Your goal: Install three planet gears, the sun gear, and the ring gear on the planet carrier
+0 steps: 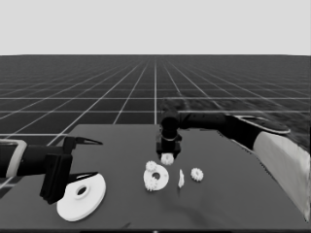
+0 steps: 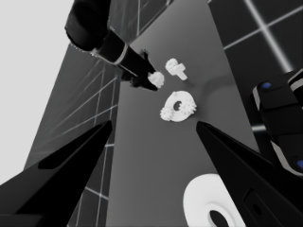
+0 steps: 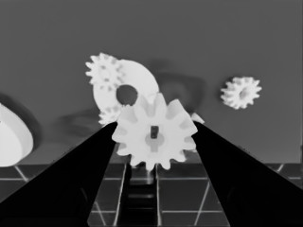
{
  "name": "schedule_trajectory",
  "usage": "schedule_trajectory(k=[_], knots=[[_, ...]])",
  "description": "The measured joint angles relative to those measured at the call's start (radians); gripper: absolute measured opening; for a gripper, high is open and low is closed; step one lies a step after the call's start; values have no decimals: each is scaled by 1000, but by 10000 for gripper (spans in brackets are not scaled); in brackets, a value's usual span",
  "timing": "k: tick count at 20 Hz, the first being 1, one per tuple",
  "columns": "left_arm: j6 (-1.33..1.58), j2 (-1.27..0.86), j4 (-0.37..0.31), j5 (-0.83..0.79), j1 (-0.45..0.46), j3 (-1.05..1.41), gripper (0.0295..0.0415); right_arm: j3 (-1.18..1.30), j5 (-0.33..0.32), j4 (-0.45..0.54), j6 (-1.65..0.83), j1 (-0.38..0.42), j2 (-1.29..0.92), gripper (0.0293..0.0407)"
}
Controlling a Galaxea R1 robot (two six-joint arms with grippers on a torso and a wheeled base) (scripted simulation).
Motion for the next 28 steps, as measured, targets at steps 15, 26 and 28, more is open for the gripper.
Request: schedule_trajectory(k=[15, 26, 28], knots=[[0, 0, 0, 0, 0, 0, 385, -147, 70, -204, -89, -243, 41, 384], [0, 0, 0, 0, 0, 0, 385, -4, -27, 143, -2, 118, 3, 385], [0, 0, 0, 0, 0, 0, 385, -8, -28, 150, -4, 124, 4, 385]])
